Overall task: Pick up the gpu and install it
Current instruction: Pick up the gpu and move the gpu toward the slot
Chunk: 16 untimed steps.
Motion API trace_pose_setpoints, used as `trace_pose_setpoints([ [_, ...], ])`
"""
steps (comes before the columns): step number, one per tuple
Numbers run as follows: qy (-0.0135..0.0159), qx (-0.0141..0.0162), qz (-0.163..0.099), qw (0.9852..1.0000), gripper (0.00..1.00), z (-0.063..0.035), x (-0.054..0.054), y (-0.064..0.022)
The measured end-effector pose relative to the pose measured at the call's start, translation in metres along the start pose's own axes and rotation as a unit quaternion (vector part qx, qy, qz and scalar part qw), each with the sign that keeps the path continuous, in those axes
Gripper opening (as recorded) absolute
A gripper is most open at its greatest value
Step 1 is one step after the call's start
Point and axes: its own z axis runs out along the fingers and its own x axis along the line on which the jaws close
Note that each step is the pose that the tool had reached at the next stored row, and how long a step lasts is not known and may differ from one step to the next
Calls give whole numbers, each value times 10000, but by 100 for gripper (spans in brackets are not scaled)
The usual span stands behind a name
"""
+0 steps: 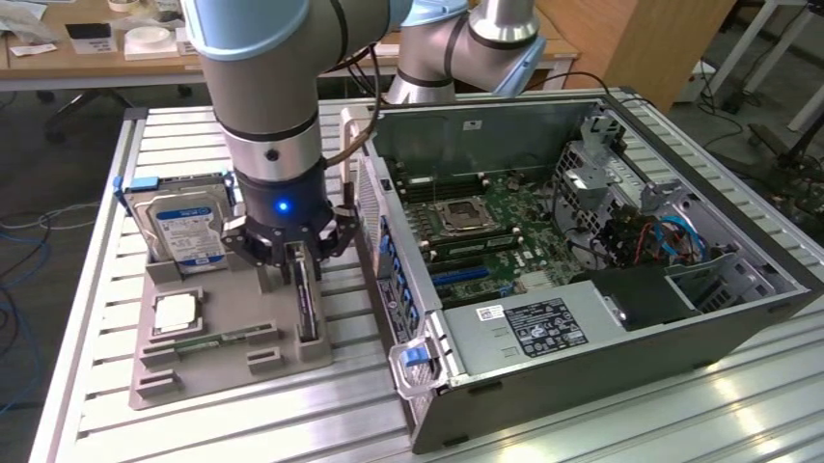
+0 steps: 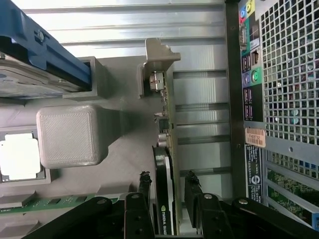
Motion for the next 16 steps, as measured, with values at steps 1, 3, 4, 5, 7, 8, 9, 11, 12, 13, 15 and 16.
trace_pose_setpoints([
  [1,0,0,0,10000,42,13,2,-1],
  [3,1,1,1,10000,42,41,8,-2],
  [4,1,1,1,10000,42,53,10,-3],
  [5,1,1,0,10000,42,63,12,-4],
  [7,1,1,0,10000,42,81,13,-5],
  [8,1,1,0,10000,42,94,15,-5],
  [9,1,1,0,10000,42,108,15,-6],
  [11,1,2,0,10000,42,127,16,-6],
  [12,1,3,0,10000,42,132,16,-6],
  [13,1,6,-2,10000,42,135,16,-7],
  [15,2,15,-34,10000,42,139,16,-7],
  [16,3,17,-51,10000,42,141,17,-7],
])
